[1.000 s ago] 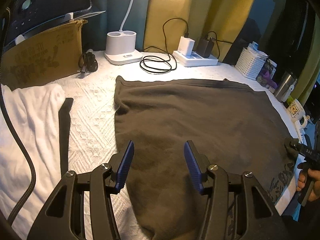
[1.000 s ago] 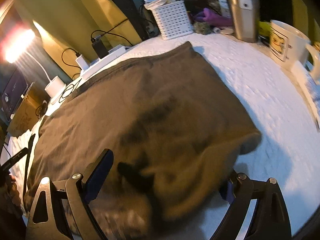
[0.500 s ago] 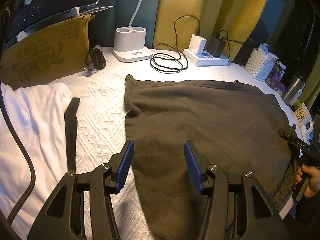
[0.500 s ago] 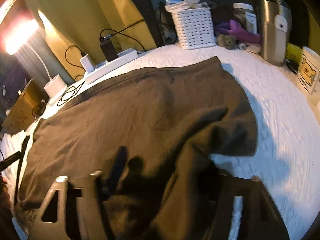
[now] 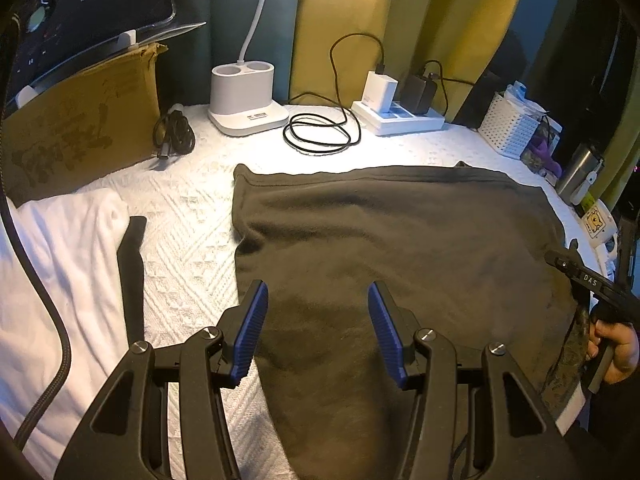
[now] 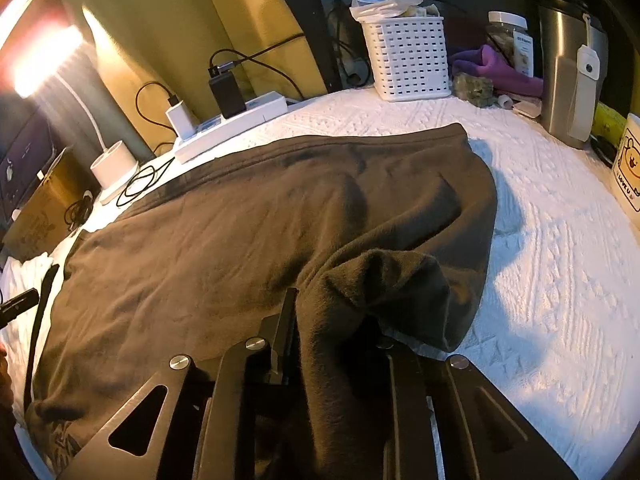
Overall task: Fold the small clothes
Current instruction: 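Lift the held edge with the right gripper and fold it over the shirt body, then open the right gripper to release the folded edge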
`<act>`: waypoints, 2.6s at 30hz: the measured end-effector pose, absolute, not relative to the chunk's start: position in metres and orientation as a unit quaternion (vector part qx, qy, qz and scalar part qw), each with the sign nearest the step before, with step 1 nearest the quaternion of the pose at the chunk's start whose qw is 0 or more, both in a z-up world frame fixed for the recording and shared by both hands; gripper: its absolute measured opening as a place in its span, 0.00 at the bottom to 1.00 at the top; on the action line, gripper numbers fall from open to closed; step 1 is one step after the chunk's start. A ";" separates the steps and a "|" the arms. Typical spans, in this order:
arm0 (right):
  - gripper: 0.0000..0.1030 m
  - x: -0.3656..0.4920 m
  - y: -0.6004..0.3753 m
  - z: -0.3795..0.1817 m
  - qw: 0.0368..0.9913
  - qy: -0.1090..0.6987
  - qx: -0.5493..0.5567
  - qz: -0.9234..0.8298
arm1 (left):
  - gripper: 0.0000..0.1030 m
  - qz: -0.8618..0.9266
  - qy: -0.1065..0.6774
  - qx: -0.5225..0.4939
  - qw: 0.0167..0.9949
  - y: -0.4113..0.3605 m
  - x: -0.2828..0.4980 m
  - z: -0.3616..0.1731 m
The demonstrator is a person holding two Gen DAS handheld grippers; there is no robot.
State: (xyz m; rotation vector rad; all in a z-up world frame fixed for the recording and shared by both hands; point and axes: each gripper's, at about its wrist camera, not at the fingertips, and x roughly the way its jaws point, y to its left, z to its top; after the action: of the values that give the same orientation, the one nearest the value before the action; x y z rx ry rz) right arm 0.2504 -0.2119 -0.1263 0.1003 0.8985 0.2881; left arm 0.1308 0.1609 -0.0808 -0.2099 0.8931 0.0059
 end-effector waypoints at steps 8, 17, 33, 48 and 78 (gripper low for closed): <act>0.17 0.250 -0.205 -0.109 0.896 0.420 0.040 0.141 | 0.51 -0.008 0.420 -0.098 0.902 0.164 0.122 -0.080; 0.16 0.247 -0.185 -0.087 0.904 0.402 0.023 0.140 | 0.56 -0.008 0.407 -0.105 0.907 0.181 0.109 -0.078; 0.16 0.213 -0.072 -0.060 0.896 0.377 -0.041 0.232 | 0.56 -0.014 0.375 -0.128 0.918 0.210 0.077 -0.070; 0.11 0.144 0.042 -0.103 0.849 0.394 -0.150 0.317 | 0.56 -0.015 0.365 -0.139 0.921 0.225 0.046 -0.073; 0.77 0.076 0.015 -0.058 0.802 0.386 -0.109 0.442 | 0.56 0.006 0.357 -0.093 0.929 0.187 0.050 -0.039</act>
State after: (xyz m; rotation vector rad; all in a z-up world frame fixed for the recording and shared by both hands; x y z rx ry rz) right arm 0.0763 0.0148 -0.0584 -0.2344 0.8268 0.9470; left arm 0.0504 0.1866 -0.0389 -0.1908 0.7309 0.0113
